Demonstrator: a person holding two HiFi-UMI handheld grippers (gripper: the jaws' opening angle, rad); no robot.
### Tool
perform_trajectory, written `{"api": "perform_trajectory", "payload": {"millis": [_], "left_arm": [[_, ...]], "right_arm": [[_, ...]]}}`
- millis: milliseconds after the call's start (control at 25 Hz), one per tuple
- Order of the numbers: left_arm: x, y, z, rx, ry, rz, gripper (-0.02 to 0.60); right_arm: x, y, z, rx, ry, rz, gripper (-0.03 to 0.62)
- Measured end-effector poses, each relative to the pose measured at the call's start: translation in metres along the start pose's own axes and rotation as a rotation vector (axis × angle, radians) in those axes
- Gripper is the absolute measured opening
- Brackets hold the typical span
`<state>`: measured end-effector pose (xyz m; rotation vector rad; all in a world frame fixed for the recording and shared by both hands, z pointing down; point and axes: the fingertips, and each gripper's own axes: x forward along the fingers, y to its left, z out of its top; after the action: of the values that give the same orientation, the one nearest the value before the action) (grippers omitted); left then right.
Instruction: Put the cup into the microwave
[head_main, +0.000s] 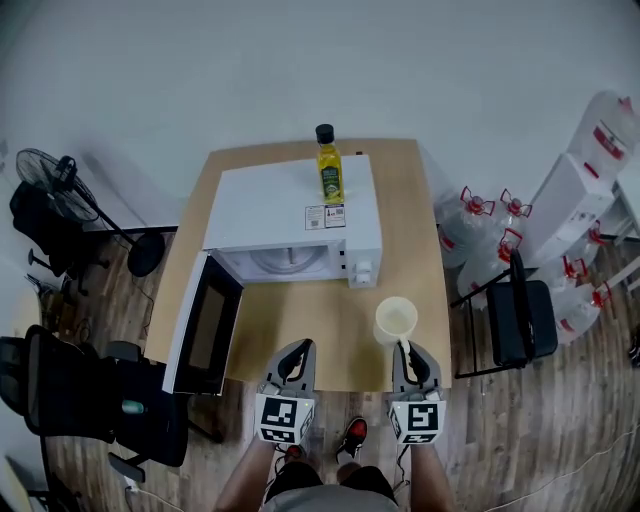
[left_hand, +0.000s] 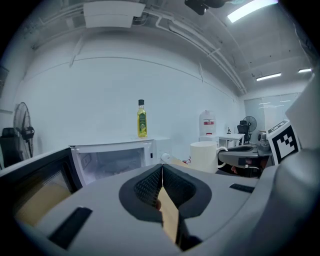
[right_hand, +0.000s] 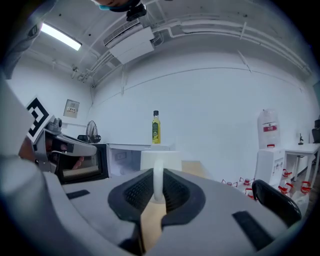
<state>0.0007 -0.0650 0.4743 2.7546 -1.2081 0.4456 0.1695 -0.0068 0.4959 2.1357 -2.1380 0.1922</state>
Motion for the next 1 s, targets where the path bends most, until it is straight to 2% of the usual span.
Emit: {"api": "perform_trajectory", "payload": {"millis": [400, 760, 1000], "left_arm": [[-0.028, 0.020, 0.032, 0.005, -0.075, 0.090, 0.025], [-0.056, 0.057, 0.035, -0.004, -0.086, 0.189, 0.025], [-0.061, 0.082, 0.035, -0.008, -0.086, 0.224, 0.025]], "right_arm": [[0.002, 0.029, 0.040, -0.025, -0.075, 0.094, 0.043], [0.021, 0.064, 0.058, -0.021, -0.105, 0.178, 0.043], [0.042, 0.086, 0.065, -0.015, -0.124, 0.213, 0.043]]}}
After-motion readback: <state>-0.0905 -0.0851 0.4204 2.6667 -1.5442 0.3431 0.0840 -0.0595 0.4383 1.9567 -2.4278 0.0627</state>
